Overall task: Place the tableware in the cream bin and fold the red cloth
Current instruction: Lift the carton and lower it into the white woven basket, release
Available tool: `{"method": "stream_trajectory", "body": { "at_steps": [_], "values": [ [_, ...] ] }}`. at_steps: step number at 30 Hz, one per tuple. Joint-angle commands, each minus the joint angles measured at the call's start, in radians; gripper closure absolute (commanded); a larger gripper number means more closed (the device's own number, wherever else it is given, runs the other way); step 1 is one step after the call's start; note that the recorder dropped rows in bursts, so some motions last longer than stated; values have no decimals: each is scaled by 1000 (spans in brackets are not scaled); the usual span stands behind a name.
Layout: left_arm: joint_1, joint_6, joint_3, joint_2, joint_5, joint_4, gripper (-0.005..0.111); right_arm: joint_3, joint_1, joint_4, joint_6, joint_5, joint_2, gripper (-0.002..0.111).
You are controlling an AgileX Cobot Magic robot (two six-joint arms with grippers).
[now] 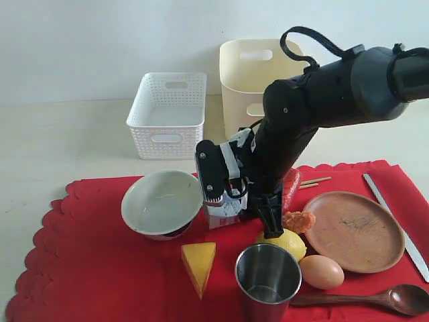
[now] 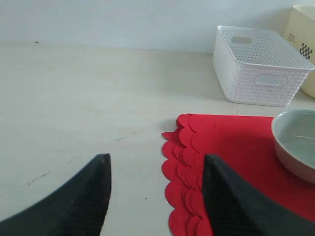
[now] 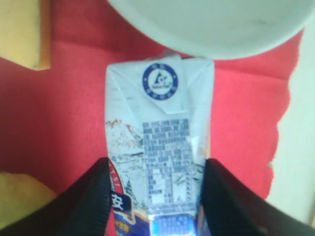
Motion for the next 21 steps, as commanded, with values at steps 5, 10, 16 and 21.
{"method": "stream_trajectory", "body": {
  "at_steps": [5,10,16,21],
  "values": [
    [2,-3,3,-5,-10,-3,52,-1,1,-2,100,34,-195,108],
    [2,-3,3,-5,-10,-3,52,-27,1,1,228,16,-244,108],
    [2,-3,3,-5,-10,-3,52,-182,1,89,278,28,-234,108],
    [2,-3,3,-5,-10,-3,52,-317,1,147,283,84,-157,108]
  ]
}}
